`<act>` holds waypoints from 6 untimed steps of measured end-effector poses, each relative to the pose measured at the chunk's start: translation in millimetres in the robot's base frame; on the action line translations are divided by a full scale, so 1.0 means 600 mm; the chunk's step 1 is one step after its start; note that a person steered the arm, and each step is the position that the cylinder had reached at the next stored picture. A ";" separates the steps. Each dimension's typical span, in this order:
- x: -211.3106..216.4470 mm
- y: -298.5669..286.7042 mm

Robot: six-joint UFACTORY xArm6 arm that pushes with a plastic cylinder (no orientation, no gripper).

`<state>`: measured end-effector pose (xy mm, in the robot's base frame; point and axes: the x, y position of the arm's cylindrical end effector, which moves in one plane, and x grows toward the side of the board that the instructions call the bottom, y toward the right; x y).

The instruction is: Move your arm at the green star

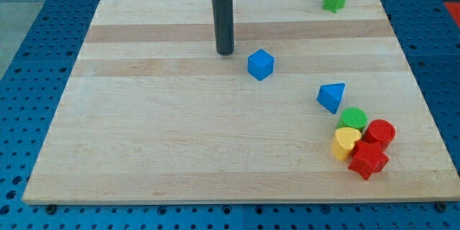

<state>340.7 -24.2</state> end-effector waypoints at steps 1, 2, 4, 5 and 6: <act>-0.002 0.003; -0.055 0.078; -0.082 0.287; -0.083 0.367; -0.109 0.474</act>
